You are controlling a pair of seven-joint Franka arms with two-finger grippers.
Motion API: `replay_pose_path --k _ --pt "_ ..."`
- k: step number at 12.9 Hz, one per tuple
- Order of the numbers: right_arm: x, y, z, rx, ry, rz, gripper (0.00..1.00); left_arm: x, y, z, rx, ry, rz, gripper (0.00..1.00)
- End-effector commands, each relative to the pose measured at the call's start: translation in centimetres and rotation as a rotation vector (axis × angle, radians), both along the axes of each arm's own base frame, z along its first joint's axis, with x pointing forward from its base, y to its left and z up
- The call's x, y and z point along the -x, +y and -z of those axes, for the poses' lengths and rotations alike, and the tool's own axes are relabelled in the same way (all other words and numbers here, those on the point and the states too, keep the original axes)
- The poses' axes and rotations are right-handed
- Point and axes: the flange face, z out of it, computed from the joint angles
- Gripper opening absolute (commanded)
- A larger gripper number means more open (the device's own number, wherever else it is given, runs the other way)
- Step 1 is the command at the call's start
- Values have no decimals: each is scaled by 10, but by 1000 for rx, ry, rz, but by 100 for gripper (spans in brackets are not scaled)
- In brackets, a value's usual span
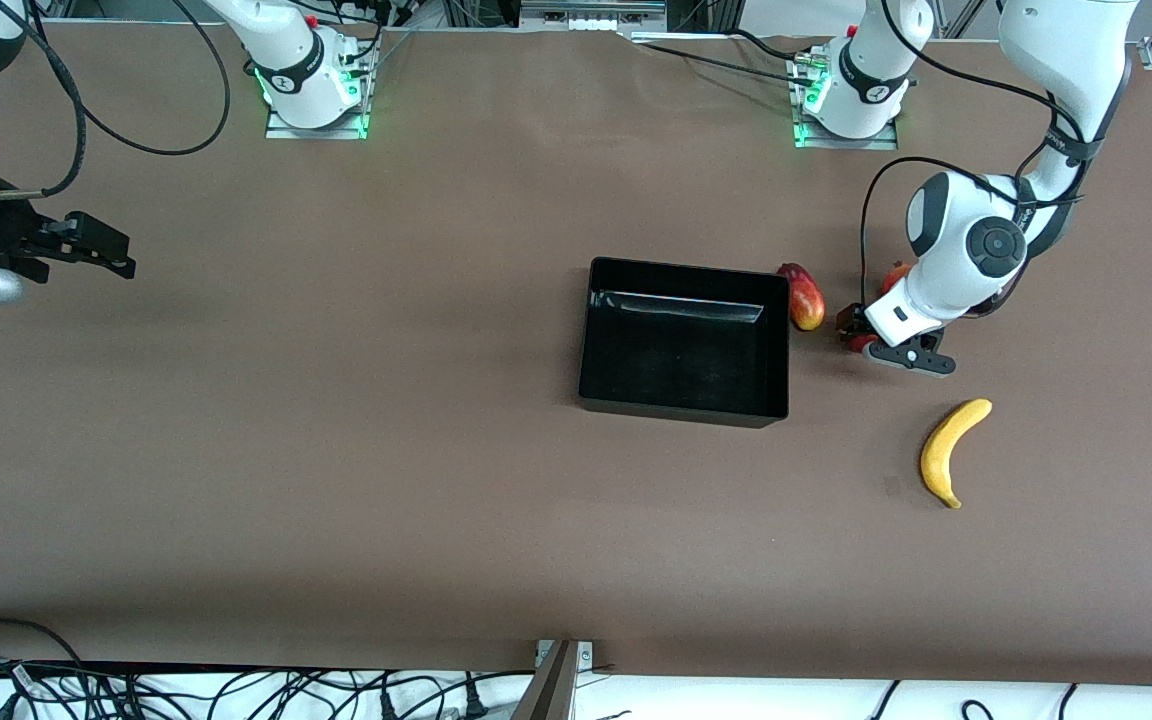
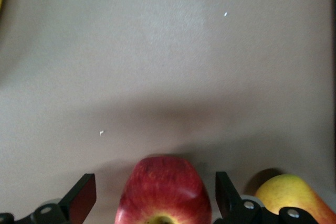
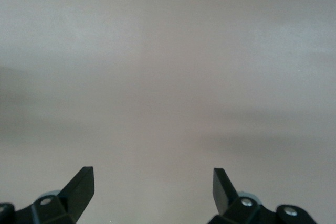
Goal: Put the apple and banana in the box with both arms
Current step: 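Lower the left gripper and grasp the small red apple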
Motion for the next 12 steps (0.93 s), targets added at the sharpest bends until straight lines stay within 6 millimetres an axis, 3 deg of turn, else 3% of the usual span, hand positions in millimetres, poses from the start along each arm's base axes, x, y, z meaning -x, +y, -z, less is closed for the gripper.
replay_pose_path --k 1,2,4,5,6,9,11,12 --pt "0 -3 -4 14 1 -5 100 10 2 7 -5 14 30 100" --pt "0 -3 -2 14 5 -6 100 12 1 8 -5 19 32 94" --pt "0 -3 0 16 10 -5 100 14 1 9 -6 28 33 52" --pt "-1 -2 -2 16 2 -5 100 14 1 8 -6 33 32 35" --pt "-1 -1 -1 16 1 -6 100 10 1 2 -9 31 29 24" --pt "-1 -2 3 17 14 -8 100 -19 -2 -52 -22 37 35 23" --pt "1 -9 -1 39 13 -9 100 -51 -26 -113 -18 96 50 23" --pt "2 -17 -3 51 16 7 100 -64 -48 -146 -20 145 66 23"
